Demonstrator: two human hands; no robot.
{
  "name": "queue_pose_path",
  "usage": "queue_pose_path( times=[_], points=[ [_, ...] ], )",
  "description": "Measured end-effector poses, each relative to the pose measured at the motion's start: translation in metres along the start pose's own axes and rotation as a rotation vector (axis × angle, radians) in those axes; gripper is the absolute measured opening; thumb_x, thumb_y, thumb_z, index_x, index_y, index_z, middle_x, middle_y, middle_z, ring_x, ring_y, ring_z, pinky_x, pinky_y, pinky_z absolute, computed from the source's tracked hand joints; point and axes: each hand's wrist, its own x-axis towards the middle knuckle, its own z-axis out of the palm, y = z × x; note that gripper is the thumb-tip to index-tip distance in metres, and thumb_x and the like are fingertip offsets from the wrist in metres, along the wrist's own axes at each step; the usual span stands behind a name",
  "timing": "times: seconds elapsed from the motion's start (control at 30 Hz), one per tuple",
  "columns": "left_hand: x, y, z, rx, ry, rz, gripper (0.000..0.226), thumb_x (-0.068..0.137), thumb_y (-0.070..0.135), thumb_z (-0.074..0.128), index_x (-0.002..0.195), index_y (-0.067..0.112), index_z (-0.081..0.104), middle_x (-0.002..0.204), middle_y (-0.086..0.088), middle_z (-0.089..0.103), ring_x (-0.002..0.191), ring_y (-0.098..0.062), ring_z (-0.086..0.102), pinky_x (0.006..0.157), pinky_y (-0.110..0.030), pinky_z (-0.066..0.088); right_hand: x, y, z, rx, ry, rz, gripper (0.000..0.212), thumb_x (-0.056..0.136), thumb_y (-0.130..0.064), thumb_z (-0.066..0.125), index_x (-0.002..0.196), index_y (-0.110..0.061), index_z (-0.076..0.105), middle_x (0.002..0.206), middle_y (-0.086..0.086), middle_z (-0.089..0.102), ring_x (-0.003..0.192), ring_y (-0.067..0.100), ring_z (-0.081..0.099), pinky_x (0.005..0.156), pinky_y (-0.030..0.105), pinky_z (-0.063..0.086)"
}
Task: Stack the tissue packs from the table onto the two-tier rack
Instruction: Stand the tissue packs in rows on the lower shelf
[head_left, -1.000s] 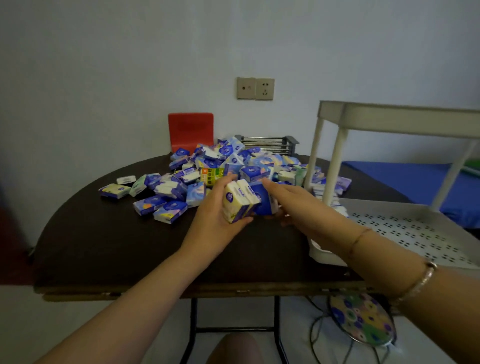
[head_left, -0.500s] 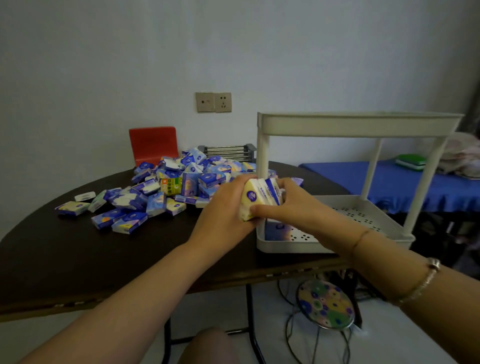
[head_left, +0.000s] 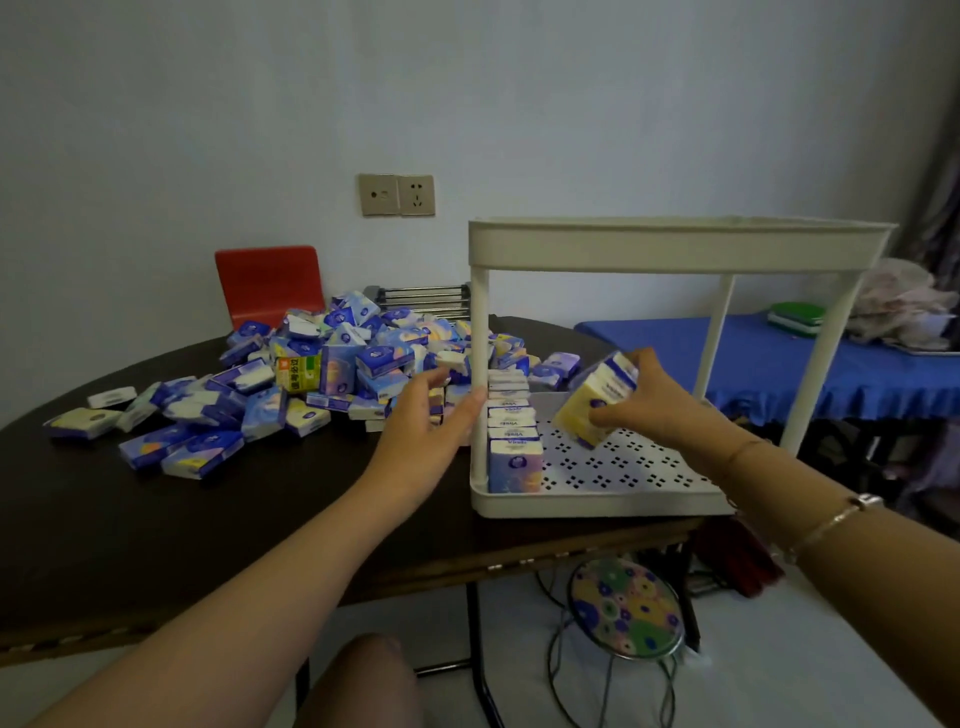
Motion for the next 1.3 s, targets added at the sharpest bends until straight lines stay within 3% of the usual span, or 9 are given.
queue_pose_path(
  times=[0.1,0.23,0.3,0.57,0.73,0.83,0.93,1.17,1.3],
  points=[
    [0.017,-0.008,0.014,-0.103,-0.071,-0.137,0.065,0.087,0.044,0.059,0.144,0.023,0.035,0.144,0.001,0.044,0.124,-0.008,0.043,0.100,-0.030,0.041,0.029,0.014,0.009,-0.152,-0.060,0.039,0.076,0.072,-0.012,0.077,0.132,-0.015,0.030,0.112,0.013,0.054,0.099,0.025,0.058,0.081,0.037,0.055],
    [0.042,-0.013,0.031,-0.153,-0.138,-0.190,0.047,0.092,0.030,0.058,0.137,0.023,0.045,0.108,0.016,0.057,0.088,0.006,0.053,0.058,-0.003,0.043,0.069,0.024,0.023,-0.210,-0.088,0.067,0.074,0.070,-0.019,0.077,0.129,-0.020,0.032,0.118,0.013,0.052,0.105,0.029,0.057,0.090,0.044,0.053],
    [0.052,-0.017,0.037,-0.164,-0.180,-0.201,0.044,0.093,0.027,0.057,0.136,0.027,0.046,0.099,0.023,0.053,0.077,0.012,0.048,0.052,0.001,0.040,0.086,0.027,0.028,-0.265,-0.092,0.063,0.072,0.071,-0.024,0.074,0.129,-0.023,0.032,0.116,0.011,0.055,0.107,0.030,0.054,0.097,0.048,0.046],
    [0.063,-0.038,0.046,-0.315,-0.208,-0.312,0.048,0.087,0.029,0.064,0.134,0.025,0.053,0.145,0.001,0.036,0.084,0.011,0.051,0.052,0.002,0.041,0.106,0.038,0.062,0.031,-0.097,0.110,0.076,0.083,-0.002,0.064,0.139,-0.008,0.013,0.126,0.012,0.049,0.114,0.022,0.052,0.099,0.034,0.044],
    [0.061,-0.039,0.047,-0.414,-0.248,-0.312,0.065,0.075,0.037,0.071,0.136,0.026,0.051,0.140,0.005,0.044,0.092,0.008,0.055,0.074,-0.012,0.044,0.099,0.043,0.068,0.075,-0.050,0.187,0.052,0.086,0.001,0.057,0.132,-0.003,0.033,0.119,0.012,0.053,0.105,0.023,0.054,0.082,0.028,0.044],
    [0.059,-0.040,0.048,-0.465,-0.253,-0.335,0.072,0.071,0.037,0.077,0.136,0.024,0.050,0.131,0.006,0.054,0.102,-0.002,0.059,0.093,-0.025,0.047,0.089,0.045,0.071,-0.023,-0.117,0.101,0.034,0.091,-0.003,0.051,0.124,-0.009,0.050,0.117,0.005,0.058,0.102,0.019,0.055,0.087,0.028,0.041],
    [0.057,-0.042,0.049,-0.491,-0.211,-0.387,0.076,0.065,0.036,0.077,0.135,0.021,0.051,0.130,0.002,0.056,0.104,-0.007,0.063,0.090,-0.029,0.050,0.088,0.047,0.073,-0.042,-0.113,0.039,0.031,0.095,-0.010,0.048,0.126,-0.012,0.050,0.113,0.003,0.057,0.110,0.022,0.054,0.093,0.030,0.040],
    [0.055,-0.039,0.054,-0.530,-0.156,-0.442,0.057,0.071,0.028,0.075,0.124,0.018,0.056,0.102,0.008,0.064,0.089,-0.006,0.065,0.094,-0.036,0.051,0.114,0.065,0.081,-0.270,-0.121,0.021,0.040,0.093,-0.033,0.048,0.128,-0.014,0.045,0.130,0.013,0.055,0.116,0.030,0.053,0.103,0.046,0.041],
    [0.053,-0.037,0.057,-0.506,-0.148,-0.452,0.009,0.086,0.022,0.064,0.092,0.026,0.059,0.067,0.017,0.069,0.080,-0.004,0.063,0.097,-0.037,0.050,0.122,0.065,0.079,-0.414,-0.101,0.006,0.047,0.094,-0.035,0.045,0.134,-0.011,0.041,0.135,0.015,0.047,0.122,0.032,0.044,0.108,0.045,0.034]
  ],
)
